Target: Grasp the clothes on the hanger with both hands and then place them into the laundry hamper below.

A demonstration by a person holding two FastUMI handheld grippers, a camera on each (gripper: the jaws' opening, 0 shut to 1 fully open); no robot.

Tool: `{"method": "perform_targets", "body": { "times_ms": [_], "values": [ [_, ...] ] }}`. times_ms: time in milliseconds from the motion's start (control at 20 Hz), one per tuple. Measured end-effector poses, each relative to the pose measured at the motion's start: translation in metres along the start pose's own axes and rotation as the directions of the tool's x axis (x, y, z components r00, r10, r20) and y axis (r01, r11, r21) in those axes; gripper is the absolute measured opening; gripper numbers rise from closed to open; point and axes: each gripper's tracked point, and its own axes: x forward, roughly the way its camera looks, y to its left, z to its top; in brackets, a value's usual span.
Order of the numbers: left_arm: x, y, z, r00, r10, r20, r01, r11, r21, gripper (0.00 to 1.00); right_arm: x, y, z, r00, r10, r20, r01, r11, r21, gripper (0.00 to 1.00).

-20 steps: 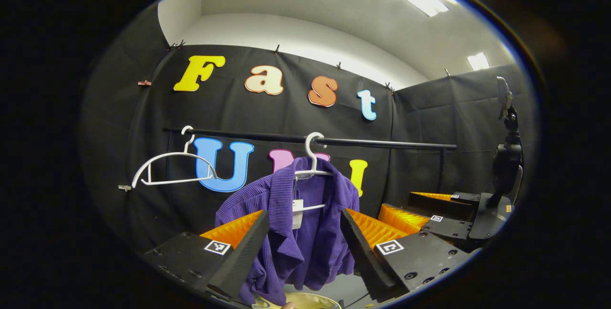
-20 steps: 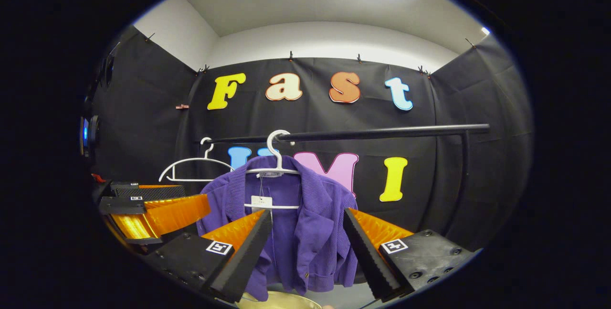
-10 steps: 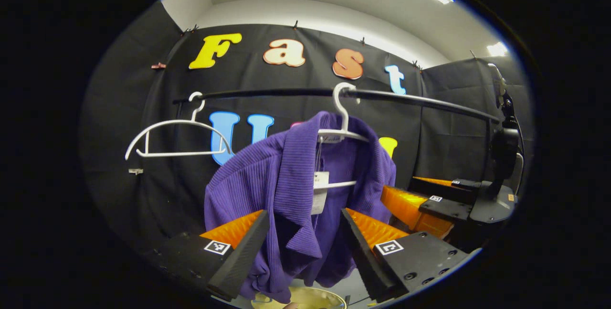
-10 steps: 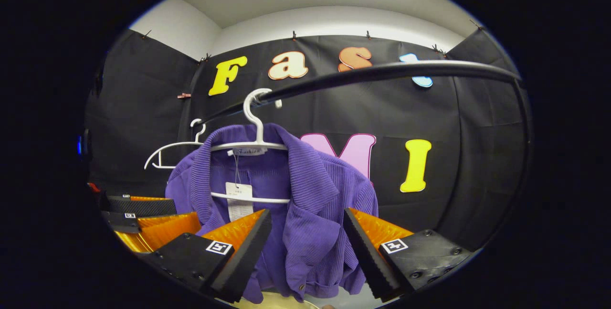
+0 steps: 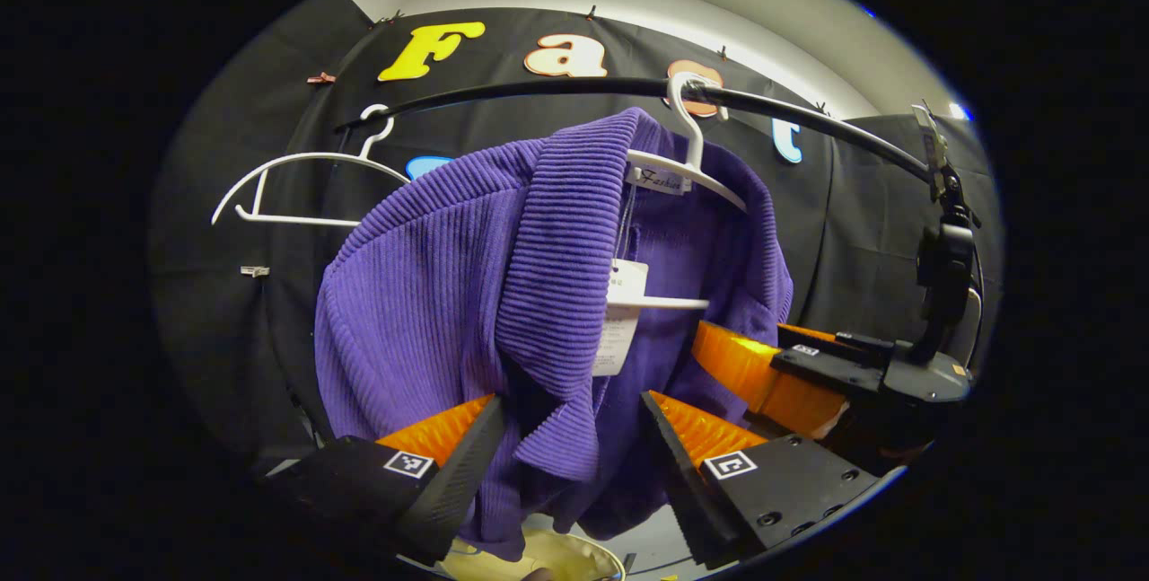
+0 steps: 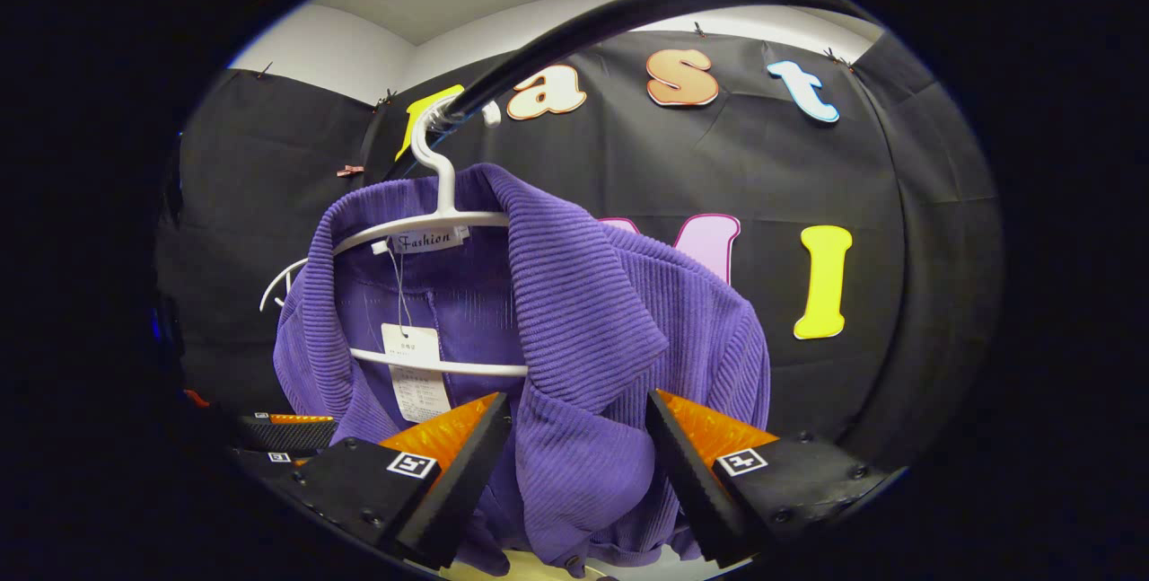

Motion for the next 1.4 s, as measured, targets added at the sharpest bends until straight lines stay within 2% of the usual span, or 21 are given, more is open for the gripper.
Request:
{"method": "perform_targets", "body": {
  "times_ms": [150, 200, 250, 300, 350, 400, 450, 500, 550, 600, 750, 1000, 1100, 1250, 1400],
  "values": [
    [0.021, 0.006, 0.011, 0.999, 0.037, 0.038, -0.036, 0.999, -0.028, 0.93, 0.011, -0.003, -0.005, 1.000, 0.003, -0.009, -0.003, 1.000, 0.003, 0.96],
    [0.026, 0.012, 0.015, 0.997, 0.066, 0.051, -0.065, 0.998, -0.025, 0.93, 0.013, -0.005, -0.004, 1.000, 0.002, -0.009, -0.002, 1.000, 0.004, 0.92],
    [0.029, 0.015, 0.014, 0.995, 0.084, 0.060, -0.083, 0.996, -0.023, 0.87, 0.014, -0.005, -0.006, 1.000, 0.005, -0.012, -0.005, 1.000, 0.006, 0.82],
    [0.032, 0.017, 0.015, 0.993, 0.093, 0.065, -0.092, 0.996, -0.021, 0.88, 0.018, -0.007, -0.009, 1.000, 0.000, -0.018, 0.000, 1.000, 0.007, 0.81],
    [0.035, 0.018, 0.014, 0.993, 0.096, 0.063, -0.095, 0.995, -0.018, 0.75, 0.015, -0.013, -0.009, 1.000, -0.017, -0.025, 0.017, 1.000, 0.005, 0.69],
    [0.038, 0.022, 0.014, 0.993, 0.104, 0.060, -0.104, 0.995, -0.014, 0.70, 0.020, -0.016, -0.011, 0.999, -0.024, -0.030, 0.024, 1.000, 0.003, 0.57],
    [0.040, 0.027, 0.015, 0.992, 0.116, 0.058, -0.116, 0.993, -0.012, 0.49, 0.025, -0.010, -0.012, 0.999, -0.012, -0.035, 0.012, 1.000, 0.010, 0.45],
    [0.042, 0.033, 0.016, 0.989, 0.135, 0.060, -0.135, 0.991, -0.012, 0.41, 0.028, -0.013, -0.017, 0.999, -0.032, -0.043, 0.032, 0.999, 0.006, 0.45],
    [0.043, 0.035, 0.017, 0.991, 0.126, 0.054, -0.125, 0.992, -0.016, 0.25, 0.028, -0.018, -0.013, 0.998, -0.052, -0.021, 0.052, 0.999, -0.004, 0.27],
    [0.041, 0.034, 0.016, 0.993, 0.109, 0.040, -0.108, 0.994, -0.017, 0.09, 0.027, -0.015, -0.012, 0.999, -0.037, -0.017, 0.037, 0.999, -0.010, 0.10],
    [0.040, 0.034, 0.017, 0.996, 0.086, 0.025, -0.086, 0.996, 0.001, 0.05, 0.023, -0.017, -0.009, 0.999, -0.038, 0.003, 0.038, 0.999, -0.014, 0.10],
    [0.021, 0.043, 0.027, 0.992, 0.118, 0.043, -0.120, 0.991, 0.051, 0.05, 0.027, -0.041, 0.004, 0.996, -0.058, 0.065, 0.053, 0.996, 0.070, 0.10],
    [0.012, 0.052, 0.044, 0.984, 0.151, 0.091, -0.158, 0.984, 0.082, 0.05, 0.028, -0.054, 0.013, 0.993, -0.071, 0.091, 0.061, 0.992, 0.108, 0.09],
    [-0.003, 0.063, 0.065, 0.969, 0.195, 0.150, -0.216, 0.967, 0.137, 0.03, 0.019, -0.058, 0.019, 0.991, -0.089, 0.103, 0.081, 0.993, 0.082, 0.09],
    [-0.023, 0.073, 0.097, 0.941, 0.240, 0.239, -0.282, 0.946, 0.159, 0.05, 0.013, -0.054, 0.034, 0.987, -0.080, 0.140, 0.064, 0.991, 0.114, 0.09]
  ]
}}
